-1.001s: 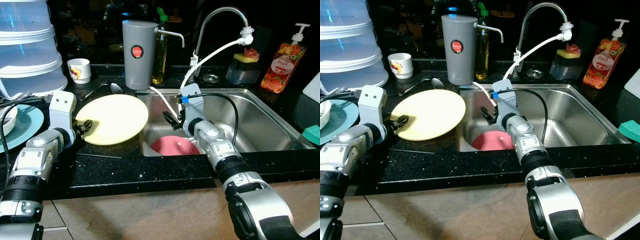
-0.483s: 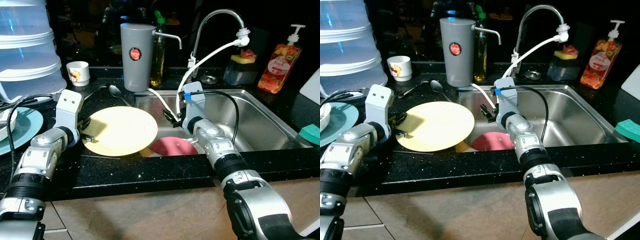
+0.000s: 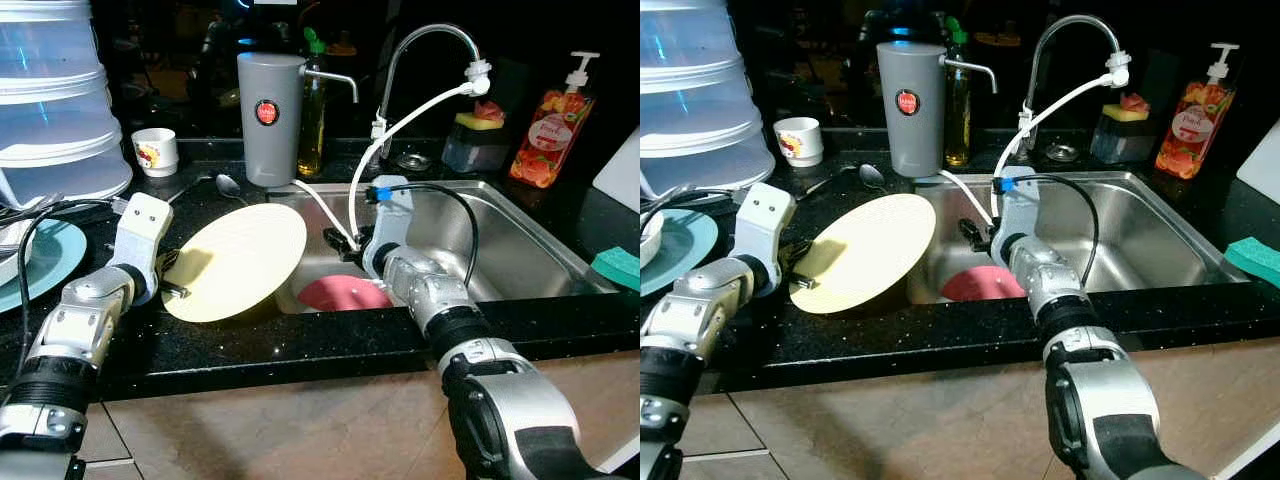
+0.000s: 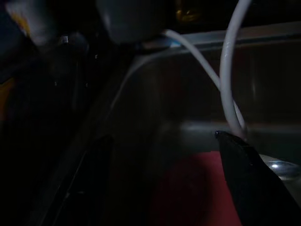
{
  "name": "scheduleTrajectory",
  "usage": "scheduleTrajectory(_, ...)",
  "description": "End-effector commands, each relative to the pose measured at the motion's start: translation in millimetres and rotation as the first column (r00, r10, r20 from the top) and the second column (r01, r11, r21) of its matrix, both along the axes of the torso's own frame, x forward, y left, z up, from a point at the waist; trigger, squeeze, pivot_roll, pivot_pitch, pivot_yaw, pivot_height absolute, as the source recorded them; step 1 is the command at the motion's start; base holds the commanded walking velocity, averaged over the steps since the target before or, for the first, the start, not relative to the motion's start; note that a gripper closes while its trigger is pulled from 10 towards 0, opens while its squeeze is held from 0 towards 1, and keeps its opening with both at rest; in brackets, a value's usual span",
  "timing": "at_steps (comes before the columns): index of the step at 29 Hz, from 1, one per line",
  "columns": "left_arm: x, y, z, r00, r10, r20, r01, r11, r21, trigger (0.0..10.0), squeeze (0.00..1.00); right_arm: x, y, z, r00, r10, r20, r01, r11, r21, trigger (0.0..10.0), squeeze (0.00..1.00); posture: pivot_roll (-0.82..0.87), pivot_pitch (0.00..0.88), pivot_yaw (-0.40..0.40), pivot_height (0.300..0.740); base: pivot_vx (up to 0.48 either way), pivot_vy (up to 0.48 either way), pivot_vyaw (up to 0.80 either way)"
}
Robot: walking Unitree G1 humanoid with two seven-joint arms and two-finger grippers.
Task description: Kitchen organization
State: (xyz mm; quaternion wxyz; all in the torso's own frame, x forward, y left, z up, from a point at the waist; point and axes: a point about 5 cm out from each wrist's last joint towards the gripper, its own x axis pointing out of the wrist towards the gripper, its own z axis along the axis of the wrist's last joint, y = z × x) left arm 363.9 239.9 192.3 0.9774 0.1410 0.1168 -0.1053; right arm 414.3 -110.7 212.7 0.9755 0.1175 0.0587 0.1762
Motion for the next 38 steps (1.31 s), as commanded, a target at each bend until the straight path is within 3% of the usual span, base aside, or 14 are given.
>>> scheduleTrajectory(1, -10.5, -0.9, -44.7, 0.982, 0.003, -0.189, 0.002, 1.000, 0.030, 0.0, 0.00, 1.4, 1.3, 5.9, 1.000, -0.004, -0.024, 0.007, 0.996, 0.091, 10.0, 0.92, 0.07, 0.021, -0.032, 0.740, 0.000, 0.000, 0.00)
scheduleTrajectory(2, -10.5, -0.9, -44.7, 0.982, 0.003, -0.189, 0.002, 1.000, 0.030, 0.0, 0.00, 1.4, 1.3, 5.9, 1.000, -0.004, -0.024, 0.007, 0.996, 0.091, 10.0, 0.92, 0.07, 0.021, -0.032, 0.740, 0.000, 0.000, 0.00)
scheduleTrajectory(3, -10.8, -0.9, -45.1, 0.982, 0.004, -0.189, 0.002, 0.999, 0.032, 0.0, 0.00, 2.1, 1.1, 12.0, 0.999, 0.004, -0.035, 0.001, 0.988, 0.155, 10.0, 1.00, 0.07, 0.017, -0.034, 0.740, 0.000, 0.000, 0.00)
scheduleTrajectory(10, -11.2, -0.4, -45.2, 0.982, 0.005, -0.189, 0.003, 0.999, 0.042, 0.0, 0.00, 1.4, 5.1, 22.0, 0.994, 0.082, -0.069, -0.061, 0.961, 0.271, 10.0, 1.00, 0.07, 0.014, -0.034, 0.740, 0.000, 0.000, 0.00)
scheduleTrajectory(11, -11.2, -0.5, -45.4, 0.982, 0.005, -0.190, 0.004, 0.999, 0.044, 0.0, 0.00, -0.2, 9.1, 22.3, 0.986, 0.137, -0.091, -0.103, 0.947, 0.305, 10.0, 0.89, 0.07, 0.013, -0.032, 0.740, 0.000, 0.000, 0.00)
scheduleTrajectory(12, -11.3, -0.6, -45.5, 0.982, 0.004, -0.190, 0.004, 0.999, 0.044, 0.0, 0.00, -1.4, 11.7, 22.1, 0.980, 0.172, -0.105, -0.130, 0.937, 0.324, 10.0, 0.89, 0.07, 0.013, -0.032, 0.740, 0.000, 0.000, 0.00)
scheduleTrajectory(13, -11.3, -0.6, -45.8, 0.982, 0.004, -0.191, 0.005, 0.999, 0.047, 0.0, 0.00, -3.0, 15.1, 21.1, 0.970, 0.208, -0.122, -0.154, 0.924, 0.350, 10.0, 0.00, 0.07, 0.013, -0.032, 0.740, 0.000, 0.000, 0.00)
scheduleTrajectory(19, -11.6, -0.8, -46.5, 0.981, 0.002, -0.194, 0.008, 0.999, 0.052, 0.0, 0.00, -12.2, 29.9, 17.2, 0.920, 0.359, -0.160, -0.268, 0.870, 0.413, 10.0, 0.00, 0.07, 0.019, -0.032, 0.740, 0.000, 0.000, 0.00)
scheduleTrajectory(26, -11.7, -0.5, -47.1, 0.980, 0.003, -0.197, 0.009, 0.998, 0.059, 0.0, 0.00, -23.4, 46.2, 7.8, 0.867, 0.459, -0.194, -0.372, 0.856, 0.360, 10.0, 0.00, 0.07, 0.026, -0.031, 0.740, 0.000, 0.000, 0.00)
scheduleTrajectory(30, -11.6, 0.2, -47.0, 0.980, 0.006, -0.198, 0.007, 0.998, 0.064, 0.0, 0.00, -21.5, 45.1, 14.0, 0.883, 0.440, -0.161, -0.353, 0.851, 0.388, 10.0, 0.00, 0.07, 0.026, -0.031, 0.740, 0.000, 0.000, 0.00)
scheduleTrajectory(32, -11.9, 0.6, -47.3, 0.980, 0.006, -0.200, 0.007, 0.998, 0.066, 0.0, 0.00, -12.9, 33.3, 27.3, 0.933, 0.345, -0.101, -0.272, 0.861, 0.430, 10.0, 0.00, 0.07, 0.029, -0.032, 0.740, 0.000, 0.000, 0.00)
scheduleTrajectory(34, -12.0, 0.7, -47.4, 0.980, 0.006, -0.200, 0.007, 0.998, 0.066, 0.0, 0.00, -10.0, 27.5, 33.9, 0.948, 0.310, -0.077, -0.243, 0.857, 0.455, 10.0, 0.00, 0.07, 0.029, -0.032, 0.740, 0.000, 0.000, 0.00)
scheduleTrajectory(38, -12.1, 0.7, -47.9, 0.979, 0.006, -0.204, 0.008, 0.998, 0.067, 0.0, 0.00, -8.8, 19.0, 49.2, 0.953, 0.303, -0.033, -0.246, 0.827, 0.505, 10.0, 0.00, 0.07, 0.030, -0.032, 0.740, 0.000, 0.000, 0.00)
